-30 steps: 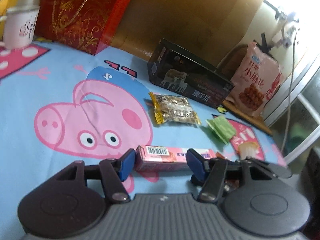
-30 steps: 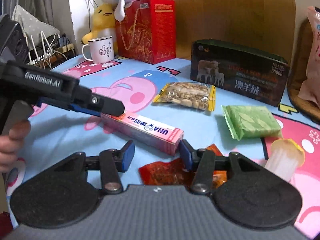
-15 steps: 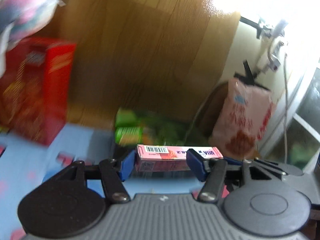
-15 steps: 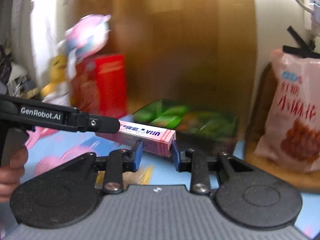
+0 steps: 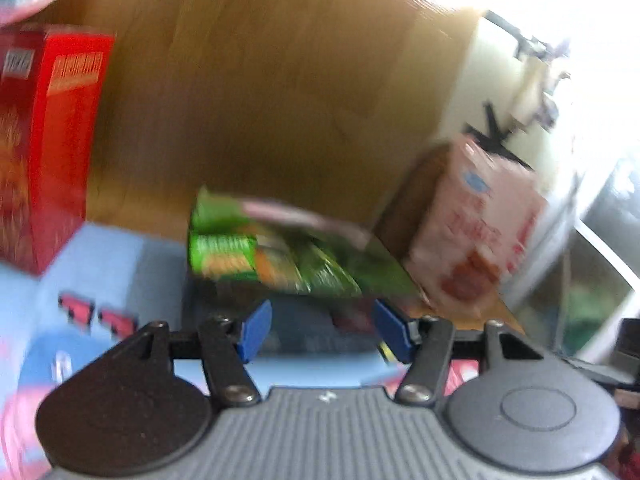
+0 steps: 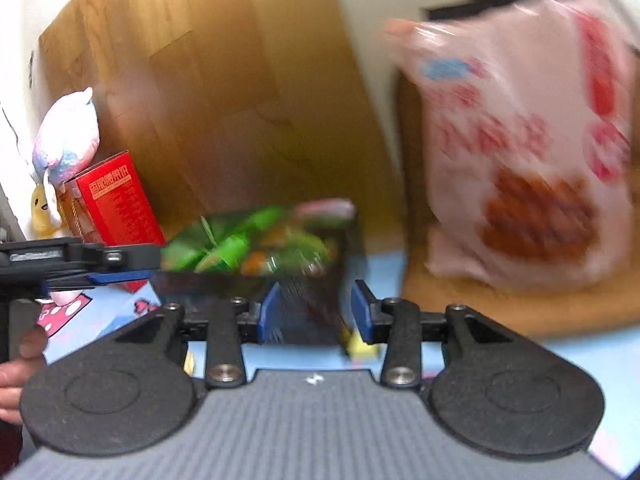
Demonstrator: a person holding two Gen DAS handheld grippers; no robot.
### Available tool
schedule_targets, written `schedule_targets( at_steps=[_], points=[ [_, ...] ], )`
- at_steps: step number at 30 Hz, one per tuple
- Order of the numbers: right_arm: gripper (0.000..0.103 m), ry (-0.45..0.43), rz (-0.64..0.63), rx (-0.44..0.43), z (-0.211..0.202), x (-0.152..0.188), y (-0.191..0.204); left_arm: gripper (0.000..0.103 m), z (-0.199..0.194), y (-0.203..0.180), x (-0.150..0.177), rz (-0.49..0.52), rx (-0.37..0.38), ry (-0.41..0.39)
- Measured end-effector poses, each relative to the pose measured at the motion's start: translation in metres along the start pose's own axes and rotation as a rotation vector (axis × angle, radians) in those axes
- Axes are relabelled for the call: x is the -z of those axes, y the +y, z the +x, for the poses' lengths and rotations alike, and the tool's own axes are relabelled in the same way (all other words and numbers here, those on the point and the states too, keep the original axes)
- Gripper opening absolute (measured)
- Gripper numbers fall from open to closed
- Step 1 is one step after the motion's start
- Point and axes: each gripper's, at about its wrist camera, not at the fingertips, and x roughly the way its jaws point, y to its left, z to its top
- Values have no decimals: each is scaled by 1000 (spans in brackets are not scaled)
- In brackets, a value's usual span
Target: Organize snacks
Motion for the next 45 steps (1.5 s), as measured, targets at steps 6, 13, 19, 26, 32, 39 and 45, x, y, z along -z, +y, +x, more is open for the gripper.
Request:
schedule_targets(
  at_steps=[6,13,19,26,32,39,45],
  points=[
    [44,33,65,-67,-60,63,-11,57,-25,-12,51,-5,77,91],
    [48,56,78,-100,-77,93,11,57,-41,-17,97,-54,85,148],
    [38,120,47,-89,-45,91,31,57,-75,3,107,-111,34,111],
    [35,94,-213,-229,-42,90,106,64,-113,19,99,-131,11,15],
    [38,119,-391,-279,-27,110,149,64,-113,29,104,-137,-16,35],
    [42,164,-366,-252,-27,123,138,64,-97,25,110,-122,15,84],
    [42,143,-341,-261,-30,128,135,60,-91,9,122,-59,19,113]
  ],
)
